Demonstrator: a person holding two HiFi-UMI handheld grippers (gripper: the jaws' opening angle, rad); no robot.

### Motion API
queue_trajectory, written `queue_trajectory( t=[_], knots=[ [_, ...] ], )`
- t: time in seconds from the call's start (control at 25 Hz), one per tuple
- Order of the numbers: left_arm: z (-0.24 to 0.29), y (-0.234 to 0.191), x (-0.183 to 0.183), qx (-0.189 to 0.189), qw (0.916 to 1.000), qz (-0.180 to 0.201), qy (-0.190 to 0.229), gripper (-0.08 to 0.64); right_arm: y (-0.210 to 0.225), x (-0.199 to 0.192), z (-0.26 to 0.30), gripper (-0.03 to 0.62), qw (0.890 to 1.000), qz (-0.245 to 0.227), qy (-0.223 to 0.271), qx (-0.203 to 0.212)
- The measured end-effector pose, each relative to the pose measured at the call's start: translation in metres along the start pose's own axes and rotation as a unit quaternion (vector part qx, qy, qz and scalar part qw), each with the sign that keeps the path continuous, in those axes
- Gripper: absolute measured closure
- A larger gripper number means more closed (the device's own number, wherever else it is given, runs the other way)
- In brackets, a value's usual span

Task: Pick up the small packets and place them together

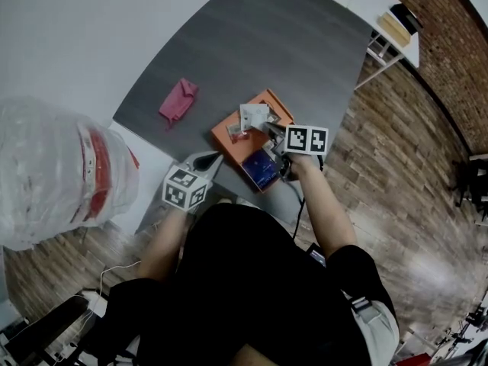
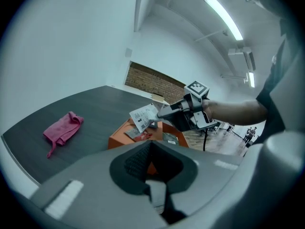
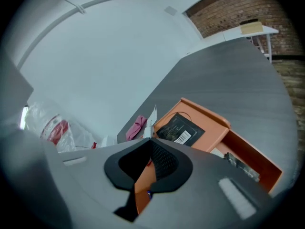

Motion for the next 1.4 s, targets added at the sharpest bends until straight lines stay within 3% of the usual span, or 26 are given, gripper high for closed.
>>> queue_trajectory(
  t=[0.24,0.36,0.56,0.92,1.12,1.4],
  knots=[
    [-0.002,0.0,0.002,0.006,1.0,-0.002,0.003,0.56,0.013,-0.009,0.01,0.568,1.0,-0.002,-0.01,-0.021],
    [-0.002,-0.001,0.004,0.008,0.9999,-0.003,0.006,0.56,0.016,-0.008,0.009,0.446,1.0,-0.016,-0.006,-0.024],
    [0.001,-0.001,0.006,0.003,1.0,0.003,0.004,0.56,0.021,-0.004,0.004,0.446,0.997,-0.062,0.007,-0.047],
    [0.014,0.0,0.02,-0.016,0.9995,0.025,0.007,0.56,0.024,0.005,-0.015,0.461,0.994,-0.082,0.033,-0.059],
    [0.032,0.007,0.026,-0.04,0.9984,0.038,0.001,0.56,0.059,-0.002,-0.036,0.471,0.977,-0.157,0.038,-0.135],
    [0.048,0.017,0.025,-0.065,0.9969,0.043,-0.008,0.56,0.079,-0.026,-0.045,0.456,0.956,-0.236,-0.003,-0.171]
  ],
)
Point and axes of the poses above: the fingertips, and each gripper's own axes: z forward along the fingers, y to its right, x out of its top, the point moved 3 cm from there along -z, backward along the fingers, and after that the axes turned 15 degrees about -x, right-handed, at the moved point
